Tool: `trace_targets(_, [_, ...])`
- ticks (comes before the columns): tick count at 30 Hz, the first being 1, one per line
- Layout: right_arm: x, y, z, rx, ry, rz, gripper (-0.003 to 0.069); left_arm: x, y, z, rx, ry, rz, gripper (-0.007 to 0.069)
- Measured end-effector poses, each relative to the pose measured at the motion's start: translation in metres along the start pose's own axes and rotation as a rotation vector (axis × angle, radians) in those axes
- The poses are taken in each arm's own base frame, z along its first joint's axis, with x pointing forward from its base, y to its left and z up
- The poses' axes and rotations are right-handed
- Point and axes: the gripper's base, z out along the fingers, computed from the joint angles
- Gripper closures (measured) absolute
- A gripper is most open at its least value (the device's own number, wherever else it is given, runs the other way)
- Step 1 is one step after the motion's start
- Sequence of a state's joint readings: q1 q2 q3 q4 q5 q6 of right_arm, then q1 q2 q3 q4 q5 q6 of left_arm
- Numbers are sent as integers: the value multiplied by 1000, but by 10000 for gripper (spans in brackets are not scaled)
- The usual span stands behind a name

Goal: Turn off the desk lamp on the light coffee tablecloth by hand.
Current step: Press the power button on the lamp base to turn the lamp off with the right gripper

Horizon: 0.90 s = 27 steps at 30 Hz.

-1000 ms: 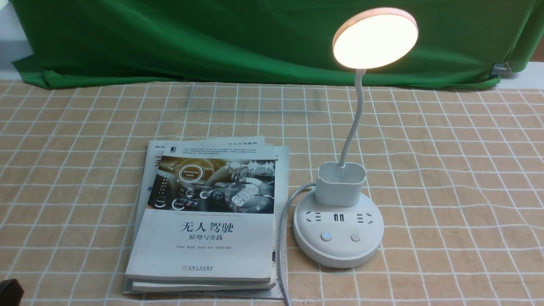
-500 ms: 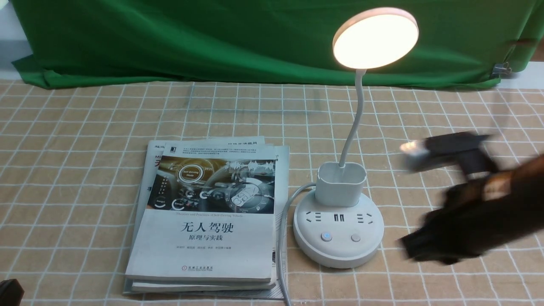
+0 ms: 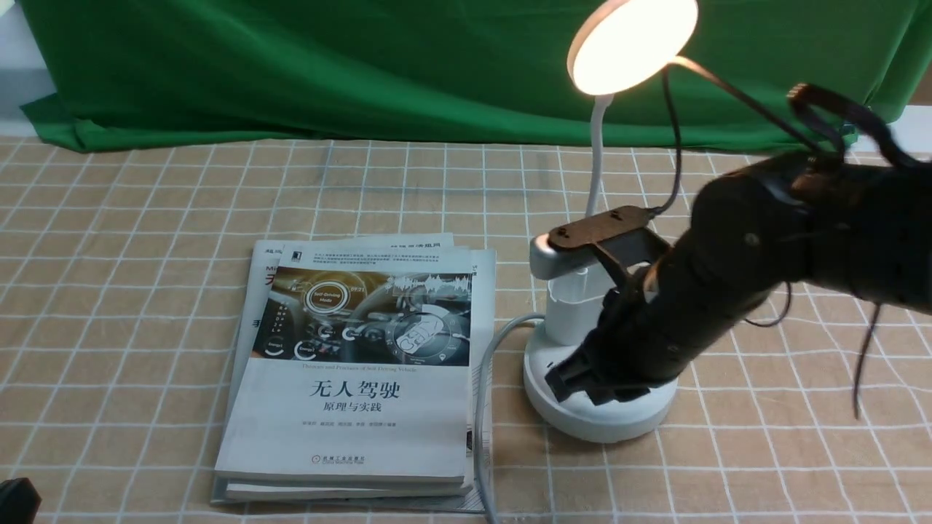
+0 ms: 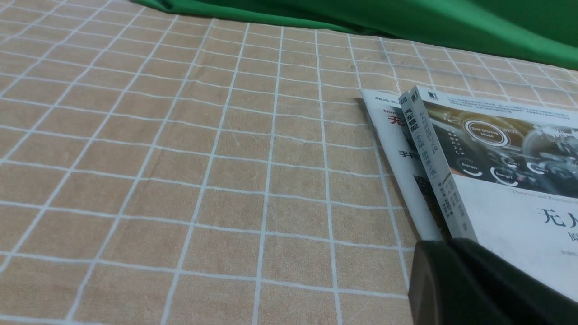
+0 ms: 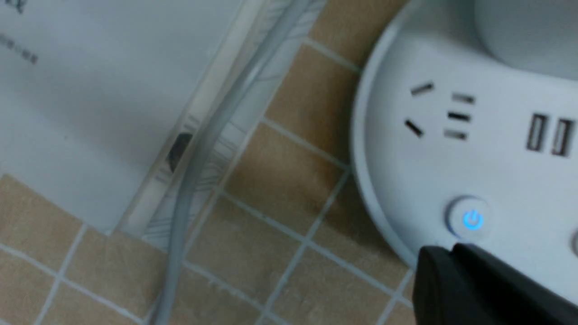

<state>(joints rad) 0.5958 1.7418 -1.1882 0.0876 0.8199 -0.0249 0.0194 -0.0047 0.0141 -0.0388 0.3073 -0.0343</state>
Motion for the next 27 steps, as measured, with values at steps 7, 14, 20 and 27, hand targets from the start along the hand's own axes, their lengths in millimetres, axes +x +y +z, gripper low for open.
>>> trace_targets(7, [6, 0, -5, -1, 16, -1, 621, 0, 0, 0, 0, 0, 0, 621])
trace_targets(14, [25, -8, -4, 9, 28, 24, 621, 0, 0, 0, 0, 0, 0, 621])
trace_targets(20, [25, -23, -8, 24, 5, 65, 619, 0, 0, 0, 0, 0, 0, 621])
trace_targets(27, [20, -45, -10, 48, -61, 127, 618, 0, 0, 0, 0, 0, 0, 621])
